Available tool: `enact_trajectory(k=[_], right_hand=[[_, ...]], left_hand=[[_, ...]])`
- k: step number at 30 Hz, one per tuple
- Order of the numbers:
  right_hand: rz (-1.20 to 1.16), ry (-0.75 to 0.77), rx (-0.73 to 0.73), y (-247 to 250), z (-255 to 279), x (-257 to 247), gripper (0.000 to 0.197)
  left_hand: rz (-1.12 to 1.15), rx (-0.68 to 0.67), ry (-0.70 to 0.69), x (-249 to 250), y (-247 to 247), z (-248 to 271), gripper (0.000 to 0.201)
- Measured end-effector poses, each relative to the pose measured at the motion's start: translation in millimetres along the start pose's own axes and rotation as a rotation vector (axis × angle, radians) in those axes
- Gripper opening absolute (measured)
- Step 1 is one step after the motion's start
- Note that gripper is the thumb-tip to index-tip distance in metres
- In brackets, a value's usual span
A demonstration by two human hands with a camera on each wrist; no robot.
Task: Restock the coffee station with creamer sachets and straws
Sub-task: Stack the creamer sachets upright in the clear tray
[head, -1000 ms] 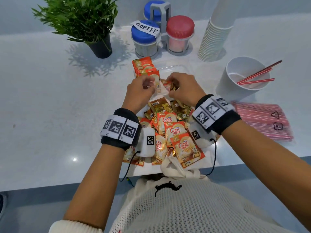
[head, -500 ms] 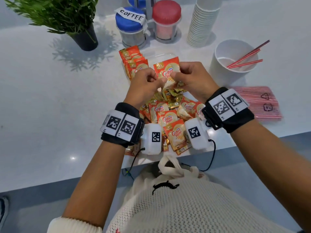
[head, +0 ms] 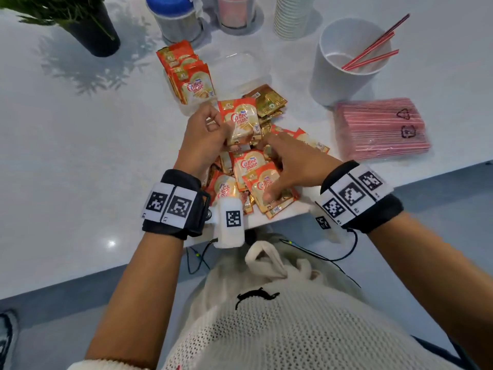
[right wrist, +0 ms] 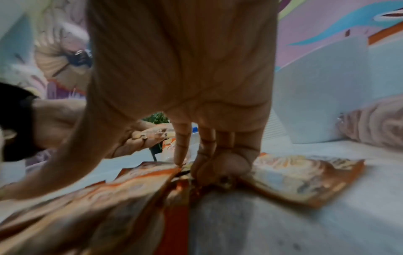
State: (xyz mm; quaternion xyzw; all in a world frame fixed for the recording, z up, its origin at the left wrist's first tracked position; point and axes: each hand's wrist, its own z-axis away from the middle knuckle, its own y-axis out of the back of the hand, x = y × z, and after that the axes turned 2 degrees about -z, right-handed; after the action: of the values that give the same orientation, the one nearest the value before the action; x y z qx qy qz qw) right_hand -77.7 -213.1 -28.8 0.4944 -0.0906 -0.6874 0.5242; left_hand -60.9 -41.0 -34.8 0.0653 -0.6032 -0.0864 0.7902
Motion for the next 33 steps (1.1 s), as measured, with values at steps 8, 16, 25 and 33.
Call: enact_trajectory(k=[8, 16, 25, 33], right_hand=[[0.036, 0.0, 0.125, -5.5, -10.0, 0.1, 0.06], [-0.404, 0.102, 0.334, 24.7, -11.1, 4.7, 0.027], [-0.412, 0.087, 0.355, 30.0, -32.1, -7.2, 0.026], [-0.484, 0.113, 0.394, 21.6, -42.1, -10.8, 0.021]], left_hand=[[0.081, 0.04, 0.021, -1.3, 1.5, 4.0, 0.025], [0.049, 0.108, 0.053, -8.8, 3.3, 1.9, 0.016], [0.097, -0.029, 0.058, 6.2, -13.4, 4.9, 0.017], [-0.008, -0.02, 0.041, -0.3, -13.5, 3.0, 0.035]])
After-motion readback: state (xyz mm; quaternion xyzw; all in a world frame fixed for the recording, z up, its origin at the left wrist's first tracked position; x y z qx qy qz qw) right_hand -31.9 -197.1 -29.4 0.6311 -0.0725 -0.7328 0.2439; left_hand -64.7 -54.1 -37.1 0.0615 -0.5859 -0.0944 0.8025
